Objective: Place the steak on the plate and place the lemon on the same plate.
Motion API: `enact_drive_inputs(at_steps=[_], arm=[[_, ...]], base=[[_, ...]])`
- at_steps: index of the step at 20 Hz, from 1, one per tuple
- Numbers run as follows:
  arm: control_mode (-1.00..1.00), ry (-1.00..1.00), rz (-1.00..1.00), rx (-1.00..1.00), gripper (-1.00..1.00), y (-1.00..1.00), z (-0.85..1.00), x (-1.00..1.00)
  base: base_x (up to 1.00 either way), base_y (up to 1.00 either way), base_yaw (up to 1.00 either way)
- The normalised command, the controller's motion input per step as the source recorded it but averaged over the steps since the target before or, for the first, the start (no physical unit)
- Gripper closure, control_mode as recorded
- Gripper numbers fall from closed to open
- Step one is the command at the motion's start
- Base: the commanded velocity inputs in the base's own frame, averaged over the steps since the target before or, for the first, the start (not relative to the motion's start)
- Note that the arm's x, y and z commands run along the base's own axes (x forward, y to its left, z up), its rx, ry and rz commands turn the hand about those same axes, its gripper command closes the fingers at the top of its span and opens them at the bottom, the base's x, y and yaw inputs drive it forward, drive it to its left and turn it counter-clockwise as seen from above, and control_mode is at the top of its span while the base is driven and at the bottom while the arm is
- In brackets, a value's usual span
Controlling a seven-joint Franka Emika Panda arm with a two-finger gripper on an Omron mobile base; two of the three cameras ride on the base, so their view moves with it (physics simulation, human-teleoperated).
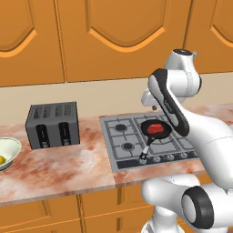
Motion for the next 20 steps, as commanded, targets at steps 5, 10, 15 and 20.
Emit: enact_drive_inputs(at_steps=[5,10,15,20], arm=[[-1.00,-0.01,-0.16,0.00,-1.00,-0.07,-0.09,-0.06],[-1.00,0.00,-0.35,0.00,-1.00,-0.23,-0.15,-0.07],[-1.00,0.00,-0.30,0.00,-1.00,-0.23,-0.20,0.00],[-1.00,0.00,-0.12,0.02,-1.00,-0.18,-0.23,0.05]], base=[[0.00,0.00,0.00],[0.00,0.00,0.00],[0.00,0.00,0.00],[0.00,0.00,0.00]])
